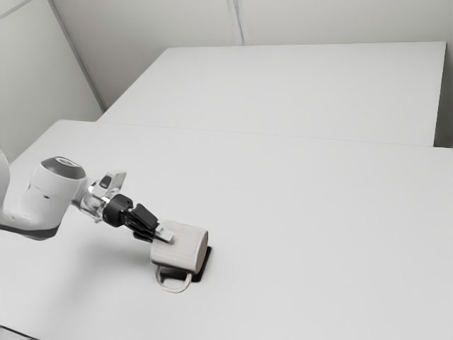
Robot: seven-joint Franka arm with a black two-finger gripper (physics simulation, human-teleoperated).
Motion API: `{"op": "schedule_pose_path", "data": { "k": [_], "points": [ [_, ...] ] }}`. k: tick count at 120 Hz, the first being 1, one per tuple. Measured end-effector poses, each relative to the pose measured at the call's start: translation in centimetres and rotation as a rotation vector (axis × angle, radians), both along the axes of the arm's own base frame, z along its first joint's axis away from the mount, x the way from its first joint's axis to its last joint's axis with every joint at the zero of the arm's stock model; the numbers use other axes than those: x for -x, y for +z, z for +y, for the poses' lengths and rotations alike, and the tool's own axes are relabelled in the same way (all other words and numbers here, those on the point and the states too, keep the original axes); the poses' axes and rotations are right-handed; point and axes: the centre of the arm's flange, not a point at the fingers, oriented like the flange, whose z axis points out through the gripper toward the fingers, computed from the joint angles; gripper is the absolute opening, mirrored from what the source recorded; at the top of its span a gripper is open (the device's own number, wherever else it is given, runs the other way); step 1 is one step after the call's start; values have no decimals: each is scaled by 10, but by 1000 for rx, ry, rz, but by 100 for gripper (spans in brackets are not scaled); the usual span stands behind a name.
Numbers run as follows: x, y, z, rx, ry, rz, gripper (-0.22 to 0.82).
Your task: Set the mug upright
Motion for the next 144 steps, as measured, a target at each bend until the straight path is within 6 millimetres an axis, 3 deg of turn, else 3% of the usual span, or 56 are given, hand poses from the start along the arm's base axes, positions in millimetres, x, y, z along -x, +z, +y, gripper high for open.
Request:
{"op": "schedule_pose_path", "data": {
  "k": [36,52,81,110,144],
  "points": [
    [-3,6,-9,4,-44,-39,-15],
    [-12,34,-9,-50,-94,-100,-17],
    [-38,88,-29,-447,-373,-158,-18],
    [-56,91,-53,-832,-492,-225,-18],
    [-66,93,-83,-1029,-504,-344,-18]
  ]
}}
